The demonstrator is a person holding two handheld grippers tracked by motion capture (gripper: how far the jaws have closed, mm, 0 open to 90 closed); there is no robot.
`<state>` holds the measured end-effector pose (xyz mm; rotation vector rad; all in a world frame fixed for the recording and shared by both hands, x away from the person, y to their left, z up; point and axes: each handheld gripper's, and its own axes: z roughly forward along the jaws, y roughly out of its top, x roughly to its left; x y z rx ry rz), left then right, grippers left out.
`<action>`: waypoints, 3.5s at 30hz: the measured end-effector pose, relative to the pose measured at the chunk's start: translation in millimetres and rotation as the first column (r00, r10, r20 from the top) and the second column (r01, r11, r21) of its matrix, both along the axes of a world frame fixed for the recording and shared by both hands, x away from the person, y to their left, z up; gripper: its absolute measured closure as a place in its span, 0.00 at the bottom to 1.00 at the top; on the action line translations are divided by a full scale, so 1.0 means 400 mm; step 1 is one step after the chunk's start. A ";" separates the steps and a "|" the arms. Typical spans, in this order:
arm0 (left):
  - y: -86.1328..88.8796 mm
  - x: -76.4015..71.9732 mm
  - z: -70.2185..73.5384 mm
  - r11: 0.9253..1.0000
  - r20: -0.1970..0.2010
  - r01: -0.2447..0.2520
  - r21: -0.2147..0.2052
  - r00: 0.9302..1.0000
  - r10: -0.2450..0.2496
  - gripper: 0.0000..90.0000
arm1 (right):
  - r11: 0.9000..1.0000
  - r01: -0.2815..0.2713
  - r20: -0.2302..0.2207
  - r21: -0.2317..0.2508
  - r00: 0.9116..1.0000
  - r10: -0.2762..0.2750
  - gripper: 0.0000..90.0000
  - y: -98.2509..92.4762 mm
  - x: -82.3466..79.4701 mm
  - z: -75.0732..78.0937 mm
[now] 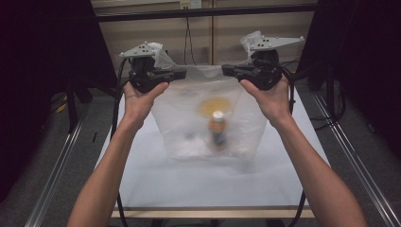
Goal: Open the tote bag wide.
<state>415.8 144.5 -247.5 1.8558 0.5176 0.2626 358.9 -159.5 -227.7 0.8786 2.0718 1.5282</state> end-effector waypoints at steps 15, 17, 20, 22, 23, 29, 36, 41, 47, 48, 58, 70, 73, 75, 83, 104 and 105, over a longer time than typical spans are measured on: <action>-0.055 0.012 -0.108 0.986 -0.084 0.043 0.160 0.996 -0.029 1.00 | 0.997 0.017 -0.101 -0.076 0.995 -0.025 1.00 0.011 0.035 -0.107; -0.061 0.015 -0.122 0.986 -0.098 0.048 0.162 0.995 -0.033 1.00 | 0.997 0.013 -0.118 -0.077 0.993 -0.022 1.00 0.011 0.043 -0.127; -0.070 0.017 -0.138 0.984 -0.114 0.059 0.170 0.993 -0.039 1.00 | 0.997 0.009 -0.126 -0.082 0.992 -0.019 1.00 0.012 0.048 -0.138; -0.078 0.017 -0.146 0.981 -0.121 0.072 0.179 0.991 -0.050 1.00 | 0.997 -0.005 -0.138 -0.079 0.990 -0.005 1.00 0.015 0.048 -0.158; -0.087 0.012 -0.152 0.976 -0.134 0.081 0.201 0.989 -0.055 1.00 | 0.997 -0.005 -0.141 -0.075 0.990 -0.005 1.00 0.015 0.047 -0.165; -0.105 -0.008 -0.186 0.974 -0.136 0.102 0.204 0.988 -0.075 1.00 | 0.997 -0.015 -0.163 -0.076 0.987 0.002 1.00 0.016 0.039 -0.202; -0.111 -0.003 -0.230 0.974 -0.165 0.121 0.190 0.982 -0.089 1.00 | 0.996 -0.023 -0.198 -0.083 0.980 0.006 1.00 0.011 0.042 -0.252; -0.118 -0.007 -0.268 0.971 -0.196 0.142 0.194 0.975 -0.103 1.00 | 0.995 -0.026 -0.224 -0.095 0.975 0.004 1.00 0.000 0.038 -0.284; -0.130 -0.020 -0.296 0.967 -0.222 0.172 0.190 0.966 -0.129 1.00 | 0.994 -0.026 -0.245 -0.110 0.970 -0.002 1.00 -0.016 0.018 -0.308; -0.138 -0.024 -0.302 0.957 -0.228 0.184 0.225 0.965 -0.131 1.00 | 0.993 -0.028 -0.251 -0.114 0.968 -0.002 1.00 -0.021 0.012 -0.318; -0.139 -0.034 -0.343 0.962 -0.249 0.214 0.172 0.954 -0.168 1.00 | 0.995 -0.052 -0.308 -0.090 0.951 0.022 1.00 -0.038 -0.010 -0.397; -0.134 -0.035 -0.407 0.951 -0.287 0.218 0.221 0.946 -0.150 1.00 | 0.991 -0.077 -0.361 -0.112 0.932 0.032 1.00 -0.047 -0.020 -0.464; -0.136 -0.029 -0.437 0.947 -0.303 0.216 0.238 0.943 -0.139 1.00 | 0.988 -0.090 -0.384 -0.127 0.923 0.034 1.00 -0.041 -0.021 -0.497; -0.133 -0.023 -0.449 0.946 -0.319 0.214 0.242 0.939 -0.131 1.00 | 0.986 -0.090 -0.395 -0.139 0.918 0.028 1.00 -0.043 -0.022 -0.512; -0.118 -0.006 -0.526 0.940 -0.386 0.201 0.275 0.919 -0.083 1.00 | 0.986 -0.066 -0.471 -0.154 0.882 -0.014 1.00 -0.069 -0.016 -0.586; -0.013 -0.029 -0.572 0.922 -0.383 0.146 0.358 0.924 0.003 1.00 | 0.979 -0.050 -0.452 -0.200 0.891 -0.046 1.00 -0.178 -0.047 -0.641; -0.013 -0.029 -0.572 0.922 -0.383 0.146 0.358 0.924 0.003 1.00 | 0.979 -0.050 -0.452 -0.200 0.891 -0.046 1.00 -0.178 -0.047 -0.641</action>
